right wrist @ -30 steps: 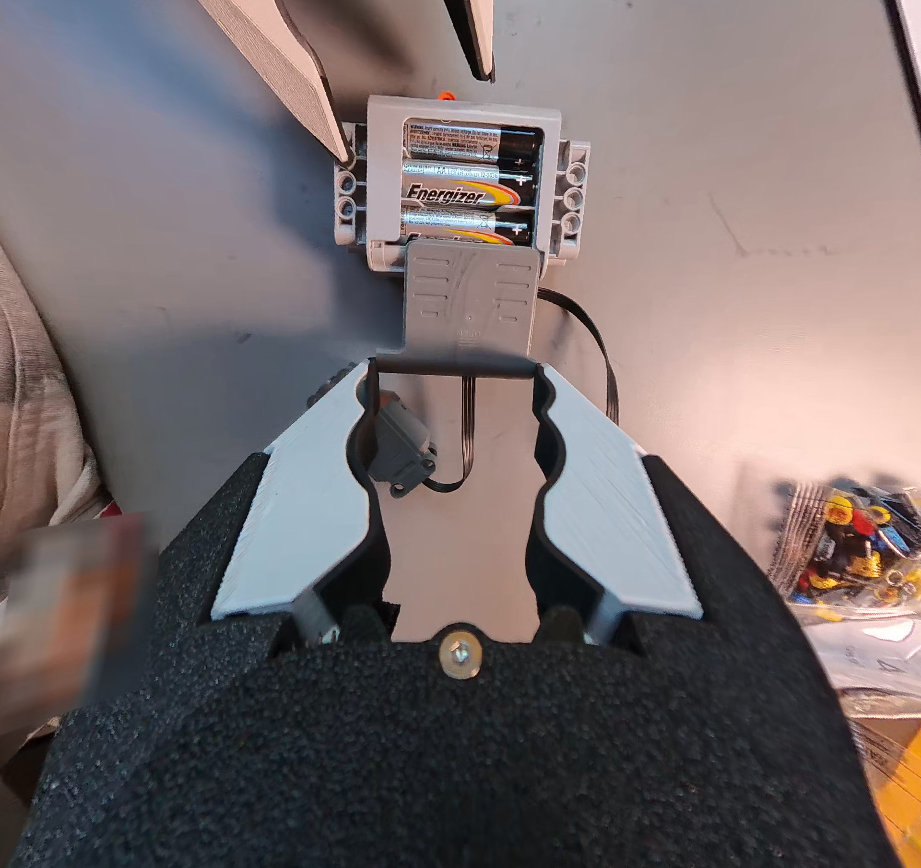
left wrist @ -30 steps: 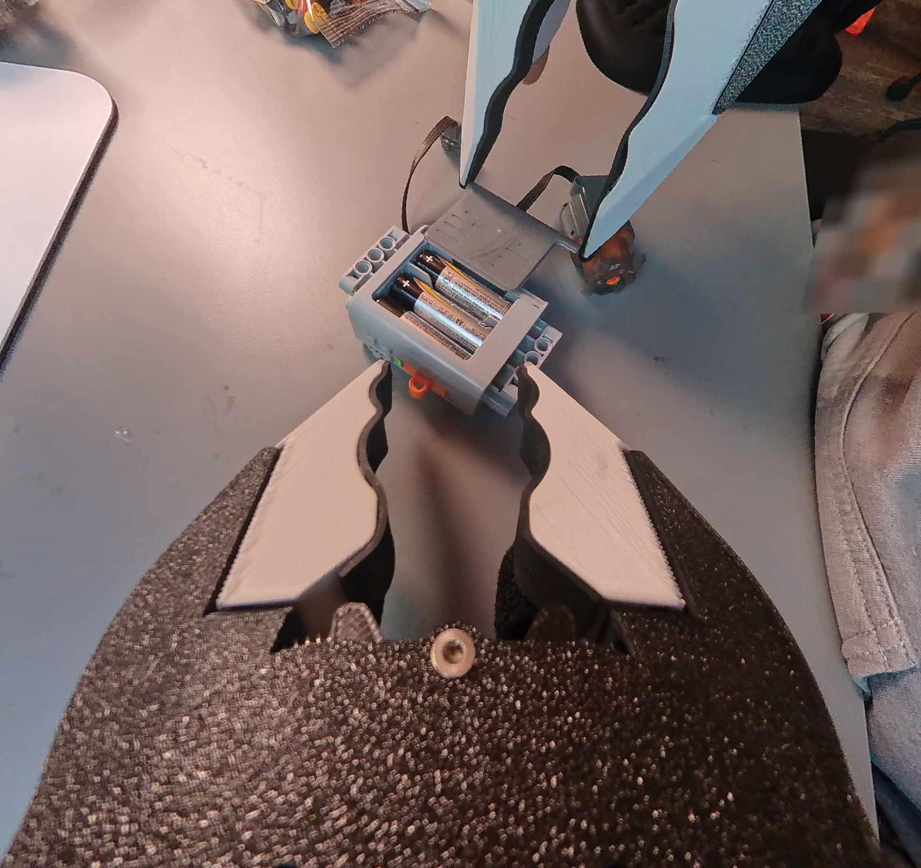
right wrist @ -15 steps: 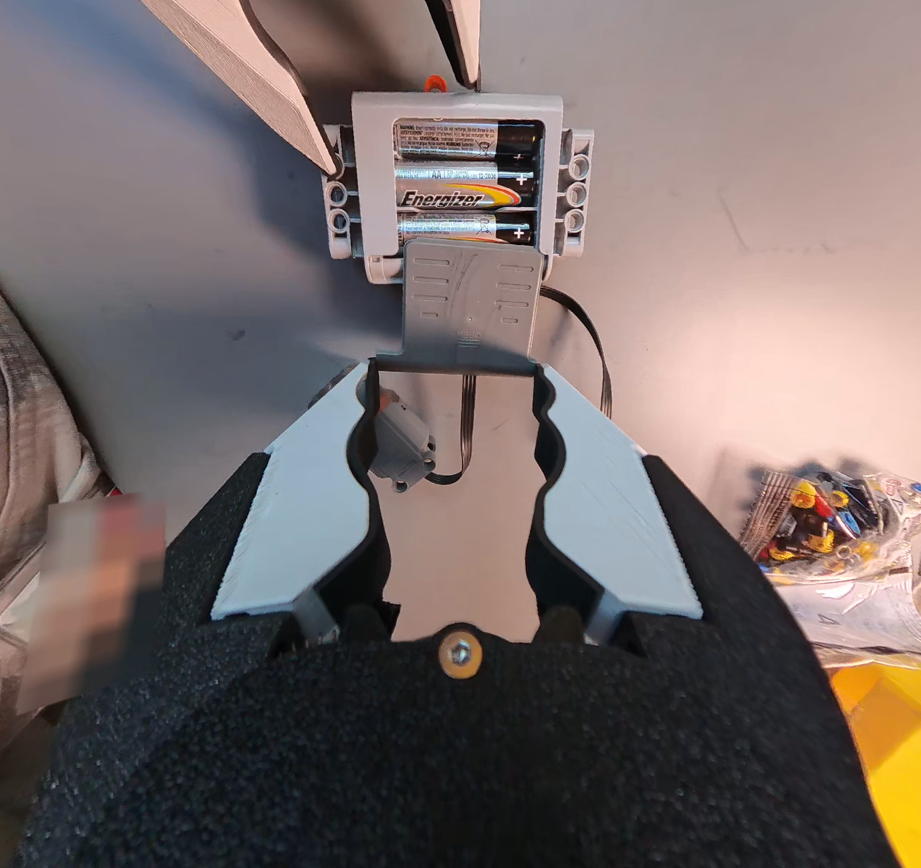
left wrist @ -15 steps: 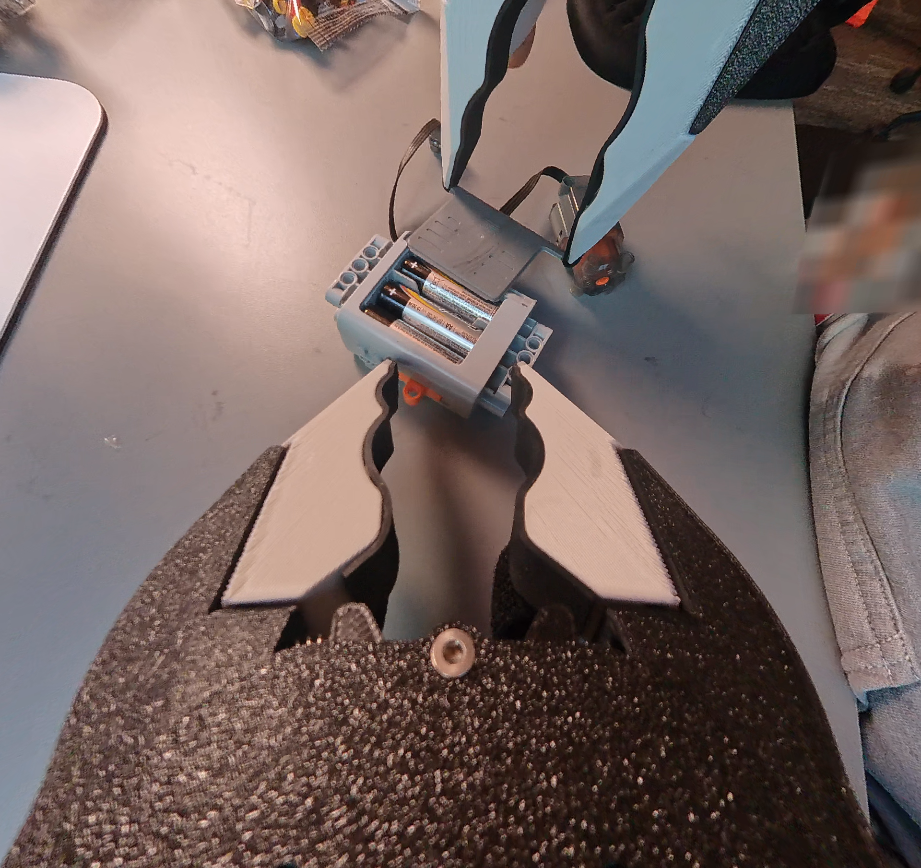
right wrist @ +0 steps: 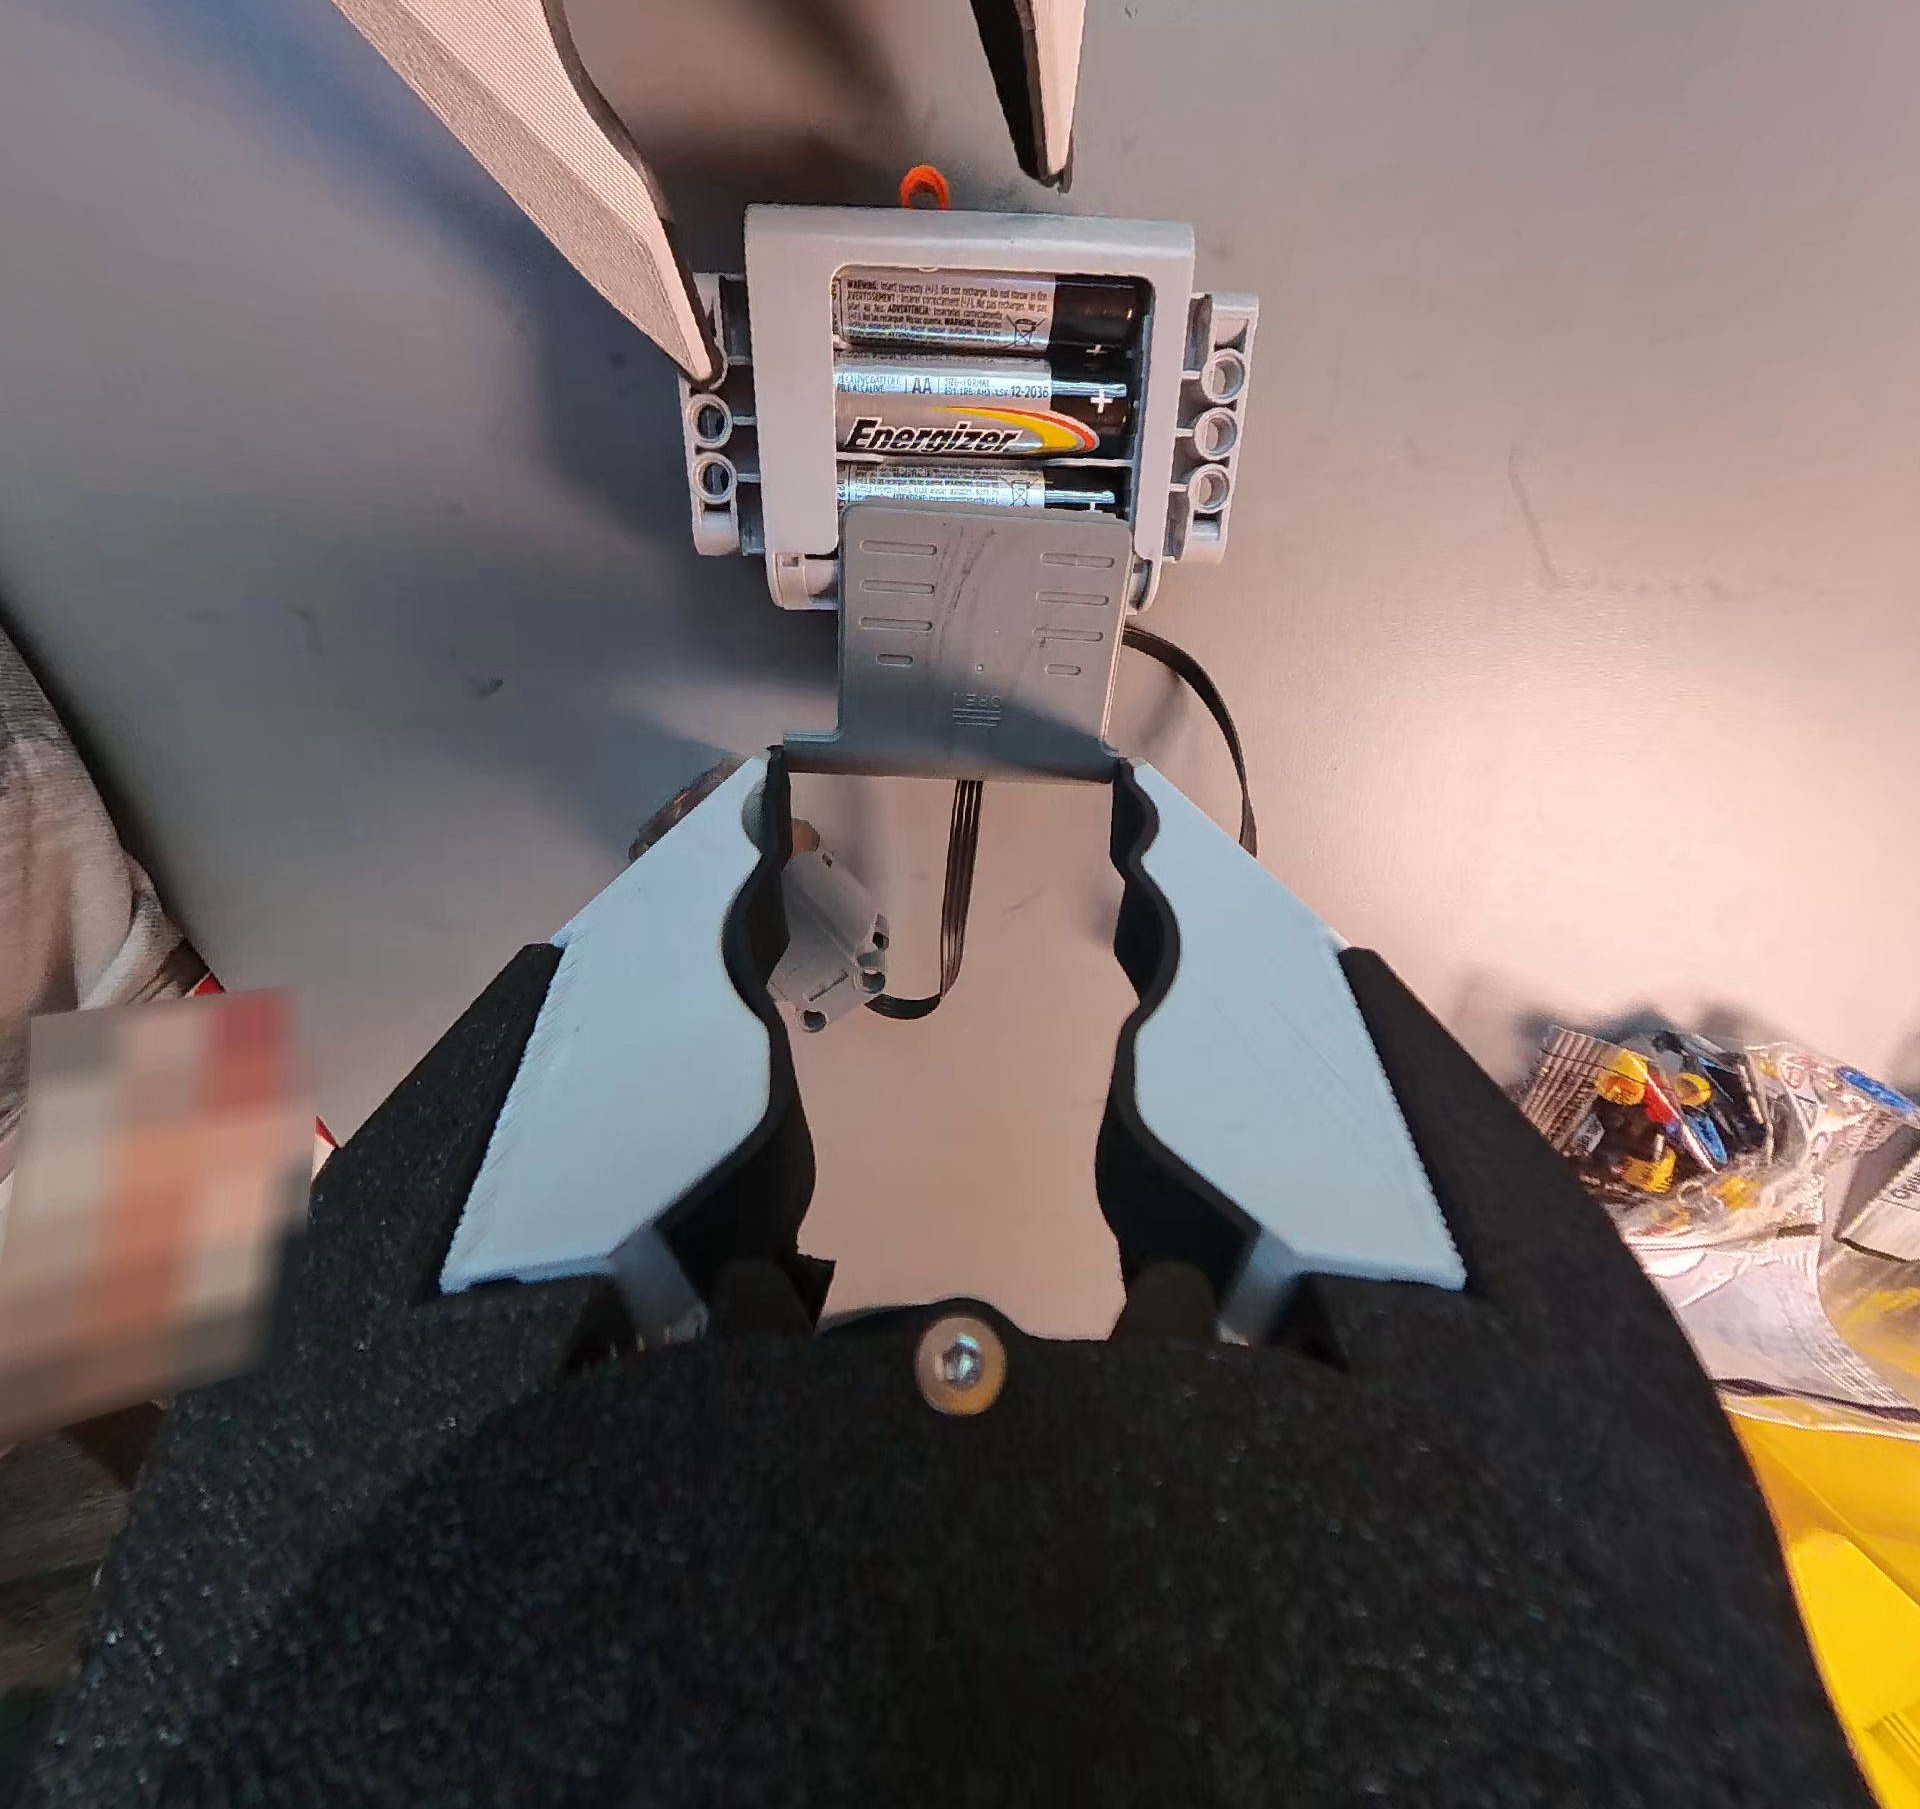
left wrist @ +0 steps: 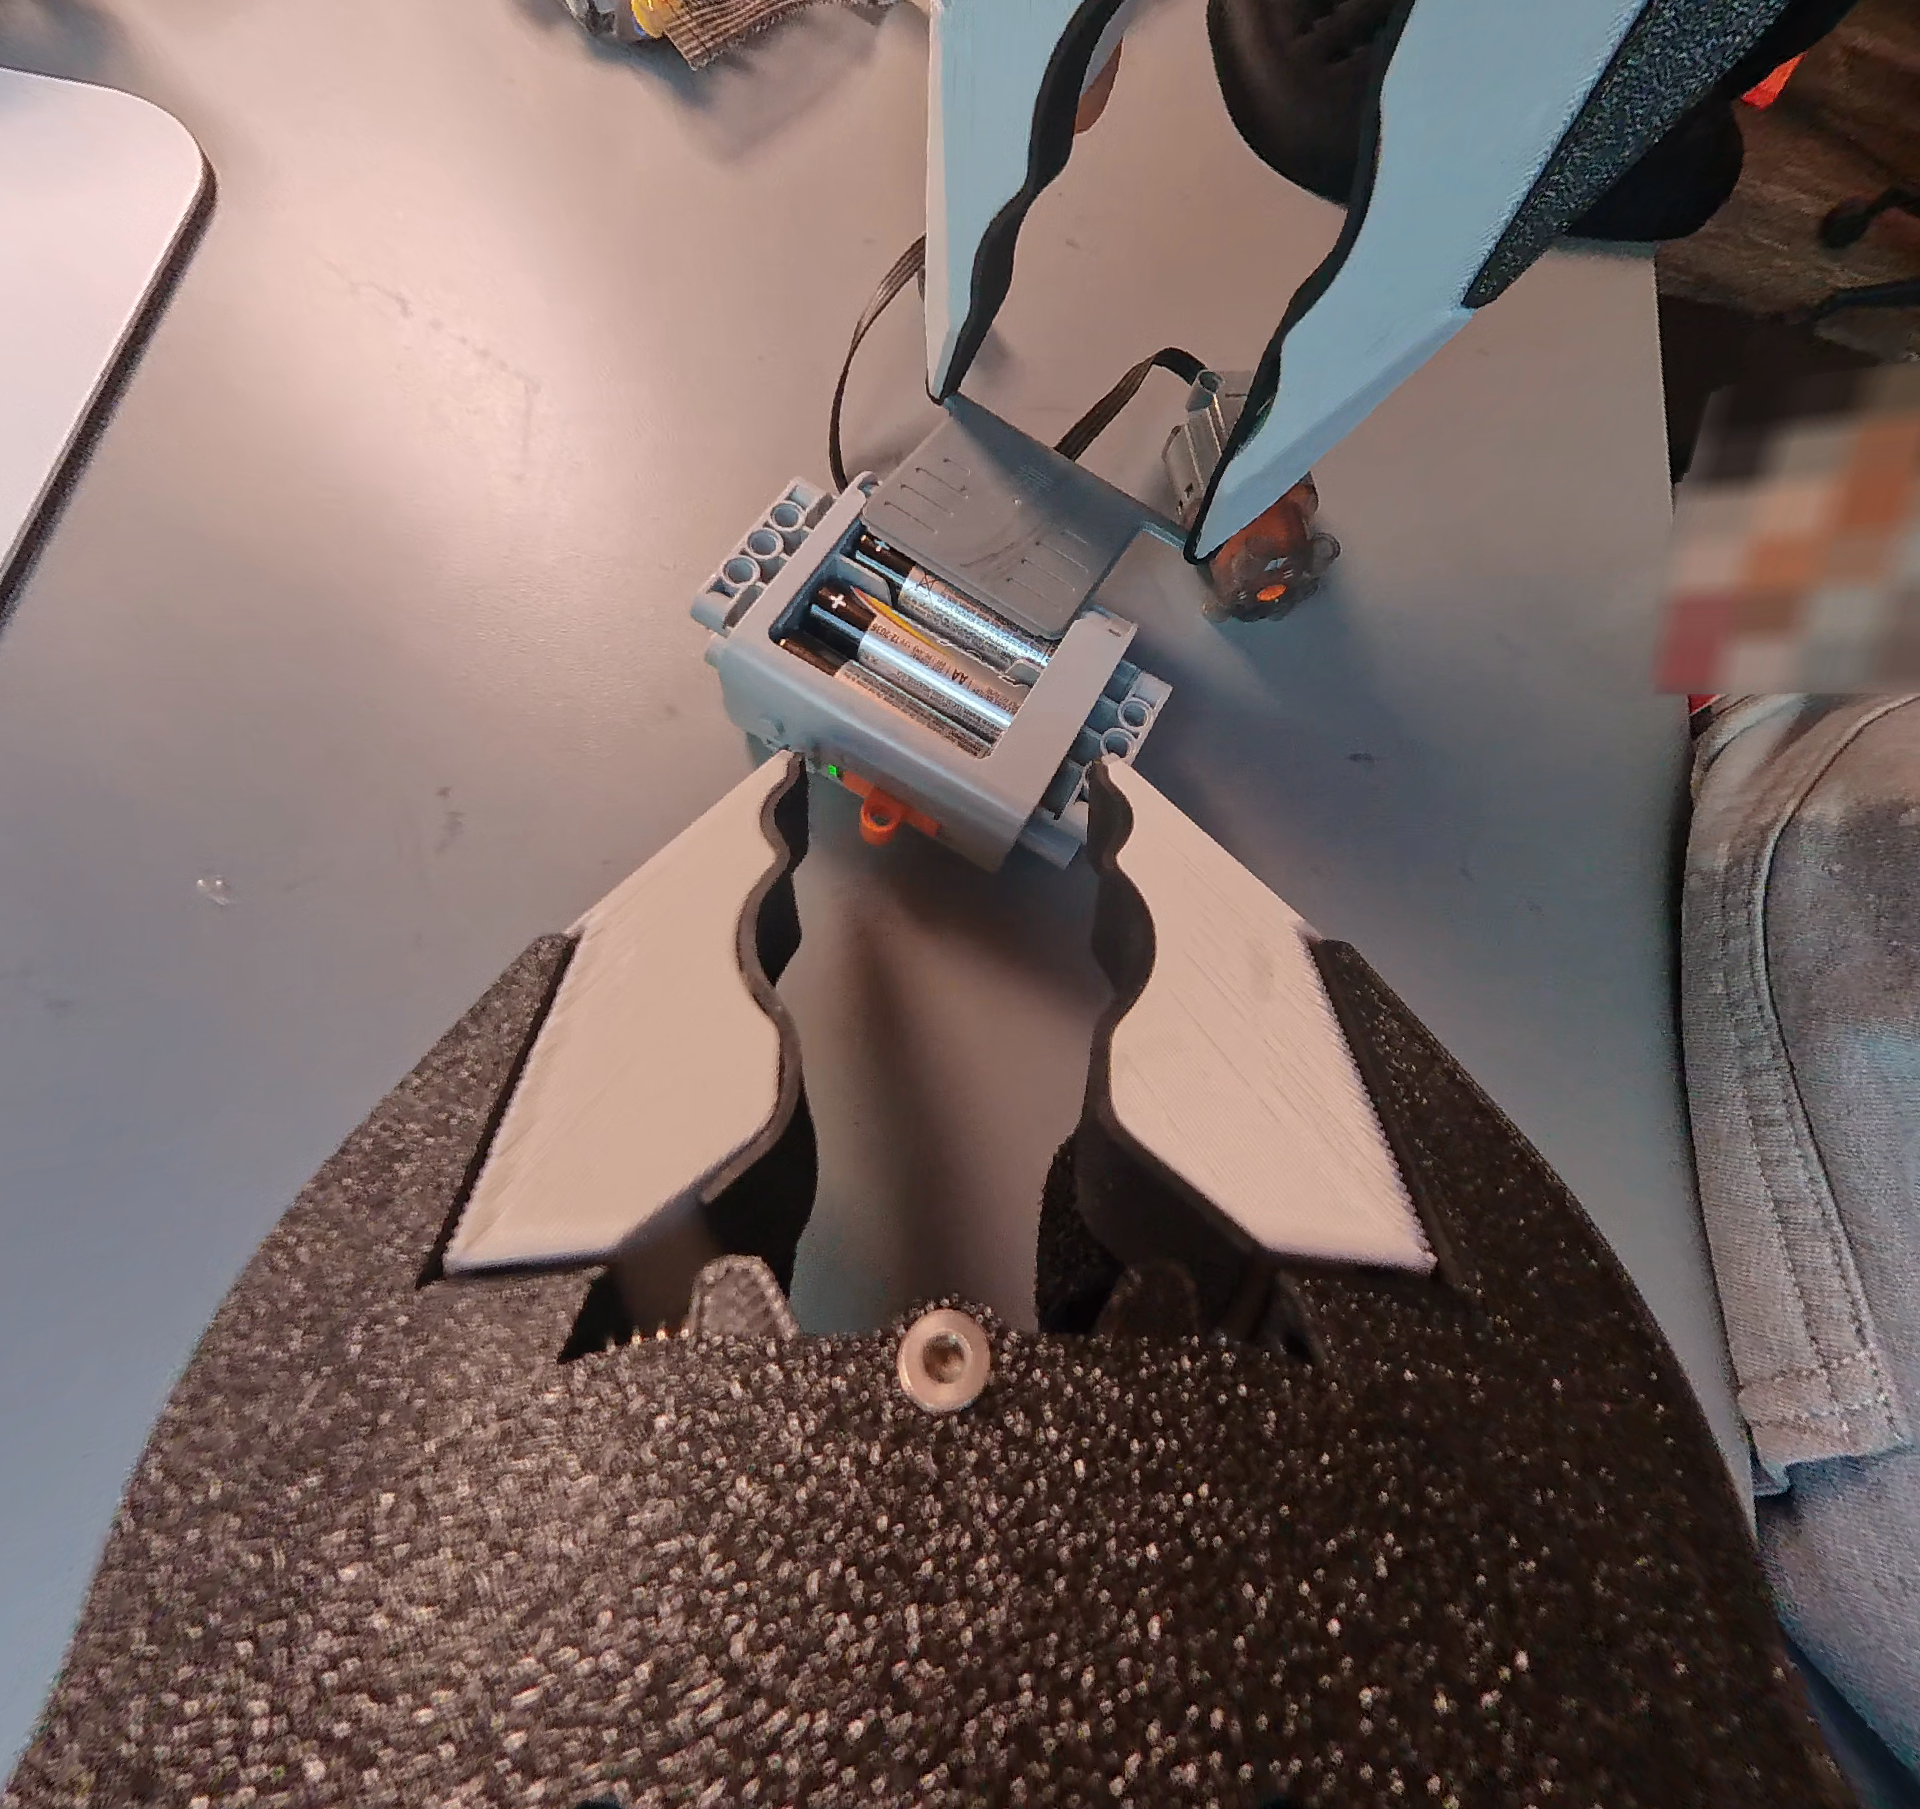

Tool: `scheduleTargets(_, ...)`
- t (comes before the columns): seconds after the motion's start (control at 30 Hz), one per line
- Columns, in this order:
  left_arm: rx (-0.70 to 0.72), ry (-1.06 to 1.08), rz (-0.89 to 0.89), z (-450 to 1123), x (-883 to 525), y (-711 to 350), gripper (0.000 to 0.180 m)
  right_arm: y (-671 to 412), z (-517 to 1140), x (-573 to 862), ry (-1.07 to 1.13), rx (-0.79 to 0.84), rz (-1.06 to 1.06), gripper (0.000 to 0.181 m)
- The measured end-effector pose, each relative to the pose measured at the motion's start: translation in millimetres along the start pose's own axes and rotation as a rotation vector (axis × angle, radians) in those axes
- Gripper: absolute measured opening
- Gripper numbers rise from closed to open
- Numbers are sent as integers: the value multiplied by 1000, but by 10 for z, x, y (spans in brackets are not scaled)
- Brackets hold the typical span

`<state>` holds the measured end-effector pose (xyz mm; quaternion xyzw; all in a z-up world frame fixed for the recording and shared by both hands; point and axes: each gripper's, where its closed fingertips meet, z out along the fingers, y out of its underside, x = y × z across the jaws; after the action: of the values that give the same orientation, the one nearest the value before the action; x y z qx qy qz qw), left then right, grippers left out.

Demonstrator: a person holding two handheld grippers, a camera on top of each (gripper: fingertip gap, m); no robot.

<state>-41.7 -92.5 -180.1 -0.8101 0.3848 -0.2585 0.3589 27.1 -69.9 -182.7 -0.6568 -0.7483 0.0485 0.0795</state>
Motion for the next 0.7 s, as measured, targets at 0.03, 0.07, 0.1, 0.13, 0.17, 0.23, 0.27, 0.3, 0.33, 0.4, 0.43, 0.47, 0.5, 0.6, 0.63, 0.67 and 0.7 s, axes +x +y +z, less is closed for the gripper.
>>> scheduleTargets(0.03, -1, 4, -3, 1, 2, 1, 52, -4, -1, -1, 0, 0, 1, 61)
scheduleTargets(0.07, -2, 10, -8, 4, 4, 4, 51, -7, -3, 1, 3, -2, -3, 61)
scheduleTargets(0.1, -4, 15, -14, 5, 4, 6, 51, -8, -5, 2, 5, -6, -5, 61)
scheduleTargets(0.13, -5, 19, -19, 7, 5, 7, 51, -8, -6, 3, 5, -11, -7, 61)
scheduleTargets(0.17, -5, 22, -21, 6, 6, 9, 51, -9, -7, 3, 5, -15, -9, 61)
scheduleTargets(0.23, -5, 25, -21, 7, 11, 9, 51, -11, -12, 5, 4, -22, -16, 61)
scheduleTargets(0.27, -5, 26, -21, 7, 11, 10, 51, -11, -18, 7, 3, -26, -19, 61)
scheduleTargets(0.3, -5, 27, -22, 6, 12, 11, 51, -16, -23, 9, 3, -28, -26, 61)
scheduleTargets(0.33, -6, 29, -24, 7, 13, 12, 51, -17, -28, 12, 5, -31, -34, 61)
scheduleTargets(0.4, -8, 33, -28, 5, 12, 16, 51, -25, -32, 15, 8, -34, -50, 61)
scheduleTargets(0.43, -9, 34, -31, 2, 10, 19, 51, -31, -31, 16, 10, -33, -59, 61)
scheduleTargets(0.47, -10, 34, -33, -1, 7, 21, 51, -39, -27, 18, 13, -30, -67, 61)
scheduleTargets(0.5, -12, 33, -33, -6, 4, 25, 51, -50, -21, 21, 16, -23, -73, 61)
scheduleTargets(0.6, -17, 22, -31, -39, -21, 43, 51, -101, -13, 18, 15, 6, -64, 61)
scheduleTargets(0.63, -18, 19, -33, -52, -34, 49, 50, -119, -15, 19, 18, 11, -65, 61)
scheduleTargets(0.67, -20, 18, -37, -61, -45, 56, 50, -133, -15, 21, 21, 11, -69, 61)
scheduleTargets(0.7, -23, 19, -41, -71, -54, 63, 50, -145, -13, 25, 24, 9, -73, 61)
